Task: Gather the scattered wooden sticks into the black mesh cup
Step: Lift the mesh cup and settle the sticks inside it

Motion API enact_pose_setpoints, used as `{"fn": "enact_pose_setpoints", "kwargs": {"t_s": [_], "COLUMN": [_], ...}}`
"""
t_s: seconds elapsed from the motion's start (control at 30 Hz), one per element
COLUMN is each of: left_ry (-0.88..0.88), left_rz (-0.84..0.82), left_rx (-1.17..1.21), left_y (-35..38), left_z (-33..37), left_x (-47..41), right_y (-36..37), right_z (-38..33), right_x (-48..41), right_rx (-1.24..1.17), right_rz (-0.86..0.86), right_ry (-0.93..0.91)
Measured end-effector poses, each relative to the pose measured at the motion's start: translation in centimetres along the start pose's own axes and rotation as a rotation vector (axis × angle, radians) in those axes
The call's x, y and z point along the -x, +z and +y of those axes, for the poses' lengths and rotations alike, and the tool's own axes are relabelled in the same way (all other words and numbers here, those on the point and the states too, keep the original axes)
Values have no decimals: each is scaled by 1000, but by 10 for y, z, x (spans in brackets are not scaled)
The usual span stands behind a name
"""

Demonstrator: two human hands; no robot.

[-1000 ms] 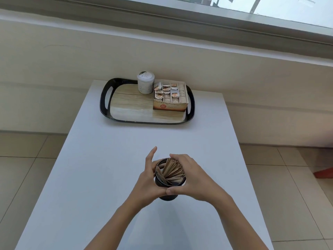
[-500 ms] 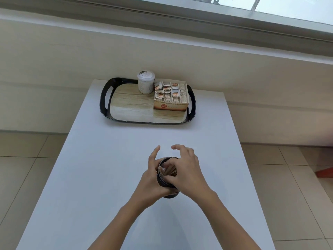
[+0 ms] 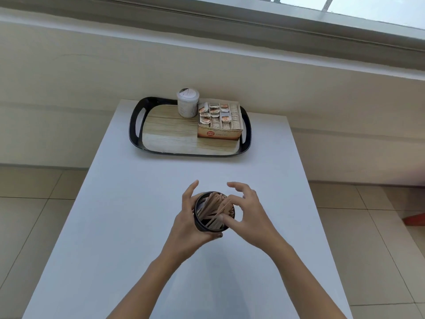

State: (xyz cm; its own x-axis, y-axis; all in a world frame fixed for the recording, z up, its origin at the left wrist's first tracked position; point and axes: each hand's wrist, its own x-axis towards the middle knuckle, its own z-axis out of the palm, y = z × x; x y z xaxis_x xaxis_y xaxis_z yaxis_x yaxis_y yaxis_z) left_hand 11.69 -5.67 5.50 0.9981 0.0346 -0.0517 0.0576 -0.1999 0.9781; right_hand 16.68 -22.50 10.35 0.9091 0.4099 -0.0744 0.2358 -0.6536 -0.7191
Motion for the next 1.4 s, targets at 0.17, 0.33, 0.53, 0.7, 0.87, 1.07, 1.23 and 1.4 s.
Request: {"fn": "enact_pose_setpoints", "kwargs": {"t_s": [0.17,0.33,0.53,0.7,0.87,1.07,1.23,1.4], "left_ry": [48,66,74,49,94,79,-92,-408], "left_rz": [44,44,30,112,143,142,13,-16], "left_rx": [-14,-29,-55,17,-20,-15,98,933], "left_y": [1,1,3,5,8,8,0,-11], "left_z": [3,5,6,10,7,1,-8,-16], "left_x": [0,-1,2,9,17,22,24,27], "right_y": [0,2,5,8,28,27,30,35], "right_z": [-1,-11,-23,-17,-7,-7,-13,-18], "right_x": [5,8,-1,-1,11,16,29,41], "right_rx": [-52,98,478,39,-141,-199,-310,-332], "right_rz": [91,142,145,25,-88,75,249,308], "right_ry": [-11,-185,-412,-105,38,87,98,31]}}
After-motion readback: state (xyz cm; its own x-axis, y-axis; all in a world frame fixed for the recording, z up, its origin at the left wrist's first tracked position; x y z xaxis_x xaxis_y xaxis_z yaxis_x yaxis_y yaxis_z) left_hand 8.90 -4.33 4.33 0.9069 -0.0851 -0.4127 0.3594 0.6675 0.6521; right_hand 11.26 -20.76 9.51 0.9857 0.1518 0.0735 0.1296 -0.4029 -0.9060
